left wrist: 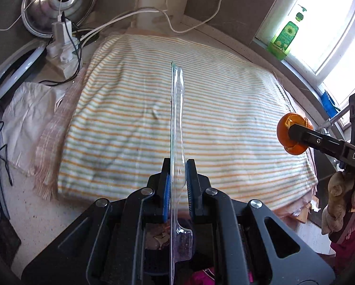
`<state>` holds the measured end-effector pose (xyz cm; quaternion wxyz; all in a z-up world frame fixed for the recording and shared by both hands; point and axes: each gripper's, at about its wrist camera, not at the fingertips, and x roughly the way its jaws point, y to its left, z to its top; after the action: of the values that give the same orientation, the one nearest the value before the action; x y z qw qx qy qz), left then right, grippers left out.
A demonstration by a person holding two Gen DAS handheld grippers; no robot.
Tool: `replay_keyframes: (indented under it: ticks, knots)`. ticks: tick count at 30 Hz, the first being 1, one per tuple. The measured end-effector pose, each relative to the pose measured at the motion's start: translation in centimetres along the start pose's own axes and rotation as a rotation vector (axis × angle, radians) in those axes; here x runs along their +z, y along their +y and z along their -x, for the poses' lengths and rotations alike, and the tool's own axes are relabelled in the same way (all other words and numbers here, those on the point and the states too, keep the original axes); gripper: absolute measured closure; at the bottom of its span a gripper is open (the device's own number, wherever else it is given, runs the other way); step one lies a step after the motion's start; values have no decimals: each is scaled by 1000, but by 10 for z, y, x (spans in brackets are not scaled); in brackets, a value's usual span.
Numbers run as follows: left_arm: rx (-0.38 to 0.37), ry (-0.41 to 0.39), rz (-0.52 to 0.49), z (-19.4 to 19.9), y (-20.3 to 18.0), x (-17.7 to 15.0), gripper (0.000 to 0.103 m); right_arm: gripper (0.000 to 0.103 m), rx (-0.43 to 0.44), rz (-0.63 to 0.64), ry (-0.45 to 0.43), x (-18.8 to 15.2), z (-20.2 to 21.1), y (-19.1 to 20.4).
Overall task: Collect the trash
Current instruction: 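Carry the orange peel and white strip down over the blue wastebasket with both tools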
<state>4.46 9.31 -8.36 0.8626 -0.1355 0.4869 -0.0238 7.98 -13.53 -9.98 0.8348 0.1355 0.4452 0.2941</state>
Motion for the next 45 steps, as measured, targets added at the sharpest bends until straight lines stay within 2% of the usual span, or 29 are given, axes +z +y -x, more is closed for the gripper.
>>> replay_keyframes:
  ticks: [11, 24, 36, 45]
  knots:
    - [0, 39, 46, 23, 34, -66, 93, 56, 12, 23, 69, -57, -13, 52]
    - [-5, 112, 94, 20, 61, -125, 93, 56, 15, 54, 161, -114, -37, 89]
    - [7, 221, 119, -6, 77, -171, 93, 56, -27, 64, 244, -158, -68, 94]
    - [10, 316, 113, -37, 79, -188, 93, 56, -69, 63, 297, -186, -87, 88]
